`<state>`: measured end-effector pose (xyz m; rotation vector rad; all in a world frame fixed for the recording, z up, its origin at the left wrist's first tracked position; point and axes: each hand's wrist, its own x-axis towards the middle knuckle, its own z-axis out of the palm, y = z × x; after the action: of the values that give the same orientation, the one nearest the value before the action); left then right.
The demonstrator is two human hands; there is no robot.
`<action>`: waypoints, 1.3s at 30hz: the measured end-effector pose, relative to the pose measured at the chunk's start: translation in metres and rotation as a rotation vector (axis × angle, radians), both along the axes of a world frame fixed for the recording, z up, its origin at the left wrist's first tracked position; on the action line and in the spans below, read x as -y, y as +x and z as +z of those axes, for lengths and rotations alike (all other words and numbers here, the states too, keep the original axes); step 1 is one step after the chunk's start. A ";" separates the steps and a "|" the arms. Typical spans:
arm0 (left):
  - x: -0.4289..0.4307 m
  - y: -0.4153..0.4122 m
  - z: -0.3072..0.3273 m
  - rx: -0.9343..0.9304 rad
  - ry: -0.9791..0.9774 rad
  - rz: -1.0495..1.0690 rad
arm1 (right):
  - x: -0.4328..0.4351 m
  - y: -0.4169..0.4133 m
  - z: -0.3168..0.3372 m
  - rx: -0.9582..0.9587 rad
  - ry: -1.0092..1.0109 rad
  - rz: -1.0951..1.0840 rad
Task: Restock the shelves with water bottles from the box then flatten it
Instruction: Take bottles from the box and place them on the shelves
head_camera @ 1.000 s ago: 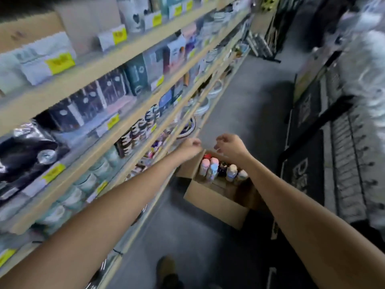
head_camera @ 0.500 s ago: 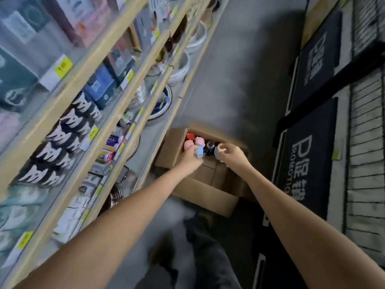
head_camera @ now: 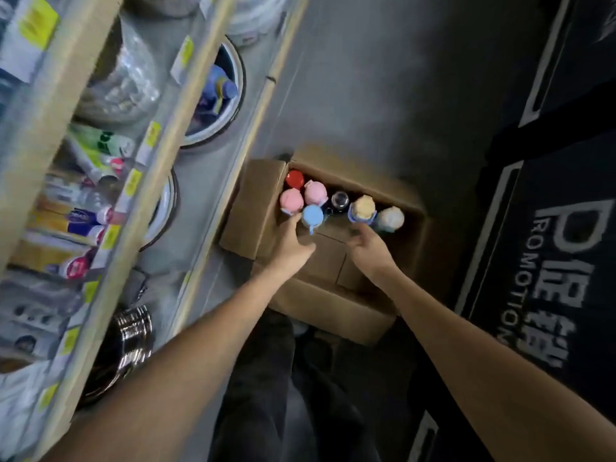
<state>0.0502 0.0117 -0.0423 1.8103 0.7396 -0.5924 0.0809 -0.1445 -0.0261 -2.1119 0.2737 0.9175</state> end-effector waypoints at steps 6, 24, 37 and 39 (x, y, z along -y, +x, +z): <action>-0.007 0.024 -0.148 -0.047 -0.093 -0.010 | -0.023 0.027 -0.144 -0.032 0.005 -0.026; -0.022 0.056 -0.349 0.057 -0.245 0.038 | -0.053 0.053 -0.381 0.010 0.198 0.096; -0.027 0.021 -0.278 -0.062 -0.285 0.133 | -0.041 0.027 -0.301 -0.159 0.288 0.006; -0.026 0.016 -0.244 -0.054 -0.287 0.150 | -0.038 0.025 -0.270 -0.159 0.271 0.004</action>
<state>0.0658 0.0378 -0.2860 1.4666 0.7774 -0.6161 0.1060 -0.1065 -0.2958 -1.7956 0.2120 1.0640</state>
